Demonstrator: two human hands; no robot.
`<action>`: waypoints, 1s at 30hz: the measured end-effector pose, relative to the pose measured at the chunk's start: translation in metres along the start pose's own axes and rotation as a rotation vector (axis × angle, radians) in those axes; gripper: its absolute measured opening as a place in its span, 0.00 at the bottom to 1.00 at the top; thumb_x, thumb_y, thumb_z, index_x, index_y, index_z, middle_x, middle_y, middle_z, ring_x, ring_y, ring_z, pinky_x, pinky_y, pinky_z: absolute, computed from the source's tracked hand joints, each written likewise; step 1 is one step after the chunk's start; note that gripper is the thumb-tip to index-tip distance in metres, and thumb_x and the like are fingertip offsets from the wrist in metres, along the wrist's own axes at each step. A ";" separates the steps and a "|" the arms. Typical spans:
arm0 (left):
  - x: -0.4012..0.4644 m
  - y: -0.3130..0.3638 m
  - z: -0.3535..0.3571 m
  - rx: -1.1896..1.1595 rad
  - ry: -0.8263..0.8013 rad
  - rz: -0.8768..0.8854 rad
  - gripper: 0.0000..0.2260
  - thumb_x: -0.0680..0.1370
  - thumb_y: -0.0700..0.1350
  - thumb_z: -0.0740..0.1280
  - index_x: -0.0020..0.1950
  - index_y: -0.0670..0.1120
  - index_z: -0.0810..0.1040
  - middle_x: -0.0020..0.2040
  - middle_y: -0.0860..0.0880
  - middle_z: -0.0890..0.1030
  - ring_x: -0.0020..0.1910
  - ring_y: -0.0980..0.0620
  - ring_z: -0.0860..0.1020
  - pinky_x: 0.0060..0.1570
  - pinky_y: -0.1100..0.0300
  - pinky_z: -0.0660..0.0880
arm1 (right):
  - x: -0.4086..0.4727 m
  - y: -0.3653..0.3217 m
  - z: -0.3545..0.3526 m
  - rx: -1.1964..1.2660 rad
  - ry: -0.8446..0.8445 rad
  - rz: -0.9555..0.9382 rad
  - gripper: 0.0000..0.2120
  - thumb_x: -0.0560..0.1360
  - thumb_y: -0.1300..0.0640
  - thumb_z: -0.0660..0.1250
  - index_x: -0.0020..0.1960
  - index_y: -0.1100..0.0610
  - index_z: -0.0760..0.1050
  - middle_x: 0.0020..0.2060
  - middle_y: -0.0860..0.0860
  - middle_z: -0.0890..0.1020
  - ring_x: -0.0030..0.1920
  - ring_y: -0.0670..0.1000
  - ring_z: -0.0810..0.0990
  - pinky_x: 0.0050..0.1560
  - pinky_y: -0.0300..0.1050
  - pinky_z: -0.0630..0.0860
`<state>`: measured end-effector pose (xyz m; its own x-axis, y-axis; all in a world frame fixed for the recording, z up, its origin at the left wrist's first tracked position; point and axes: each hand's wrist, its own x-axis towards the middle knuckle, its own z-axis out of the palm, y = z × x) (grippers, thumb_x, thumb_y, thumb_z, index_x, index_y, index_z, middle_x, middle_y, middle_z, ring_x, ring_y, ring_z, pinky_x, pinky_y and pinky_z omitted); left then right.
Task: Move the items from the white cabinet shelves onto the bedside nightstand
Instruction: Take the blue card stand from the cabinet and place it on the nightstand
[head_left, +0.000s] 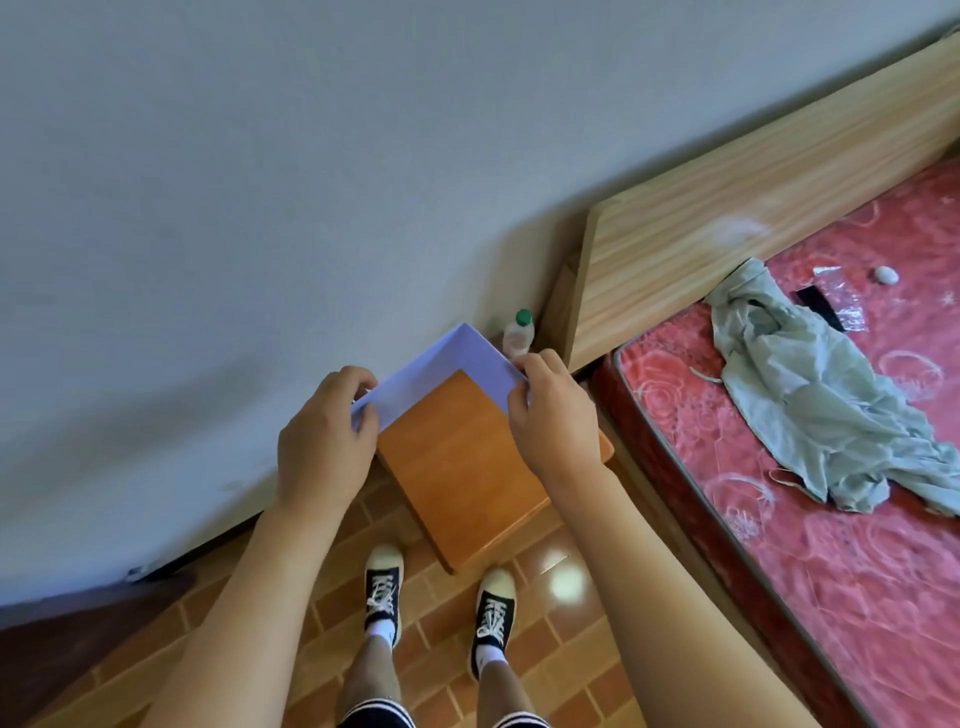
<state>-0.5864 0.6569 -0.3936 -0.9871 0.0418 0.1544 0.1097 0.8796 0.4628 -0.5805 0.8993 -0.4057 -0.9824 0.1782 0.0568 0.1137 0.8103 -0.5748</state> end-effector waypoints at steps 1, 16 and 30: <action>0.003 -0.006 0.009 0.003 -0.022 -0.011 0.08 0.79 0.38 0.68 0.56 0.48 0.77 0.48 0.53 0.80 0.40 0.48 0.77 0.38 0.56 0.71 | 0.002 0.005 0.010 0.001 -0.007 0.013 0.11 0.81 0.59 0.63 0.61 0.56 0.79 0.56 0.50 0.78 0.41 0.55 0.79 0.38 0.53 0.77; 0.048 -0.108 0.141 -0.005 -0.199 -0.004 0.08 0.80 0.37 0.67 0.56 0.48 0.75 0.50 0.51 0.79 0.42 0.46 0.77 0.37 0.53 0.71 | 0.027 0.059 0.164 -0.003 -0.015 0.187 0.10 0.83 0.59 0.64 0.63 0.54 0.80 0.49 0.46 0.76 0.37 0.50 0.74 0.34 0.47 0.73; 0.048 -0.193 0.261 -0.001 -0.190 -0.005 0.05 0.81 0.37 0.67 0.56 0.44 0.76 0.50 0.47 0.80 0.42 0.52 0.74 0.36 0.69 0.62 | 0.038 0.126 0.302 0.028 0.018 0.179 0.13 0.80 0.64 0.64 0.61 0.55 0.81 0.50 0.47 0.77 0.40 0.51 0.76 0.36 0.52 0.77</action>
<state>-0.6854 0.6127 -0.7029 -0.9919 0.1260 -0.0158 0.1043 0.8797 0.4640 -0.6482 0.8394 -0.7222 -0.9441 0.3278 -0.0342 0.2817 0.7489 -0.5998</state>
